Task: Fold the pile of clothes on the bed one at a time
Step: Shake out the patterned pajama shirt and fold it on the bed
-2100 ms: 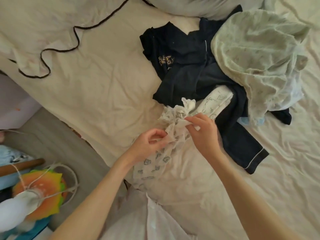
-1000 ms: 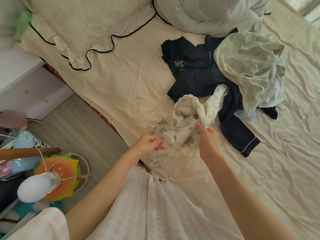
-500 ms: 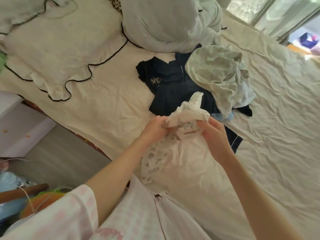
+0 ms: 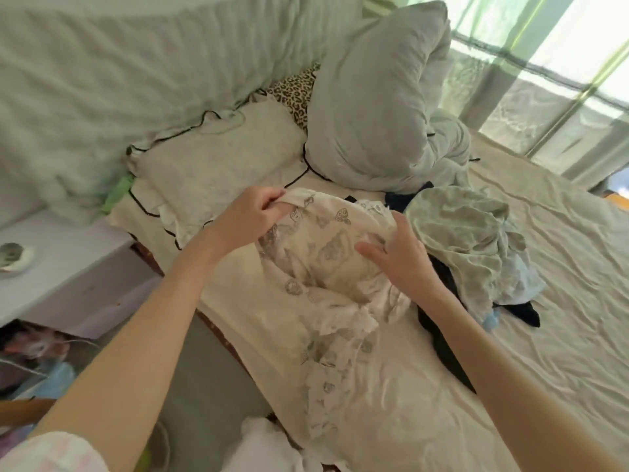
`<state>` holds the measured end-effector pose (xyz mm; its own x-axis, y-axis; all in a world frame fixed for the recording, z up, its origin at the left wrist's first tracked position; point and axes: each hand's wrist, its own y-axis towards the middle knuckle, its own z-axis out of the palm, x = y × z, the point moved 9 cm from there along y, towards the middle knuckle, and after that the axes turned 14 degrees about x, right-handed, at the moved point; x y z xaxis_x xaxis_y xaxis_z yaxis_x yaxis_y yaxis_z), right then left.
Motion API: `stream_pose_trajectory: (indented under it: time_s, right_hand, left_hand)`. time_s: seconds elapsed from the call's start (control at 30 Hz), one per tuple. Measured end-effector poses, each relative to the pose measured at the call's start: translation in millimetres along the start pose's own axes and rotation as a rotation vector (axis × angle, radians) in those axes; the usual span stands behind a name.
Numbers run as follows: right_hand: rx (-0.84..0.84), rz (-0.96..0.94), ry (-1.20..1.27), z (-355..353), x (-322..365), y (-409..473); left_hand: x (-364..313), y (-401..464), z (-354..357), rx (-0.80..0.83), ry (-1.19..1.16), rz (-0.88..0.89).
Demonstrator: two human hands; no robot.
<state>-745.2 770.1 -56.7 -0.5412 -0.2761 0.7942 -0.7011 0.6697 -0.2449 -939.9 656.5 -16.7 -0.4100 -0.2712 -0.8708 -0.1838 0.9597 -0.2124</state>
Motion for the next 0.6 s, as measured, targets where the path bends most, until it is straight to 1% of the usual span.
stream_pose_trajectory:
  time_s: [0.1,0.2,0.23,0.3,0.33,0.37,0.4,0.47,0.53,0.6]
  right_hand:
    - [0.027,-0.129,-0.136,10,50,20]
    - [0.012,-0.380,-0.300,24,119,22]
    - [-0.022,-0.492,-0.344,28,142,18]
    - [-0.148,-0.694,-0.384,31,179,5]
    - [-0.199,-0.764,-0.375,31,193,0]
    - [-0.209,-0.801,-0.348,32,202,-1]
    - [-0.195,-0.788,-0.305,32,207,2]
    - [-0.110,-0.675,-0.188,32,207,18]
    - [-0.044,-0.623,-0.112,31,207,27]
    - [-0.013,-0.618,-0.107,29,212,29]
  left_hand:
    - [-40,-22,-43,-0.113,0.112,0.070]
    - [-74,-43,-66,-0.178,0.197,0.126]
    - [-82,-50,-72,-0.198,0.210,0.145]
    - [-93,-63,-82,-0.230,0.204,0.176]
    - [-95,-69,-86,-0.243,0.202,0.181]
    - [-95,-75,-89,-0.253,0.207,0.183]
    - [-93,-79,-92,-0.253,0.219,0.177]
    - [-82,-83,-96,-0.255,0.306,0.117]
    - [-62,-84,-103,-0.263,0.481,-0.016]
    - [-41,-89,-113,-0.309,0.651,-0.138]
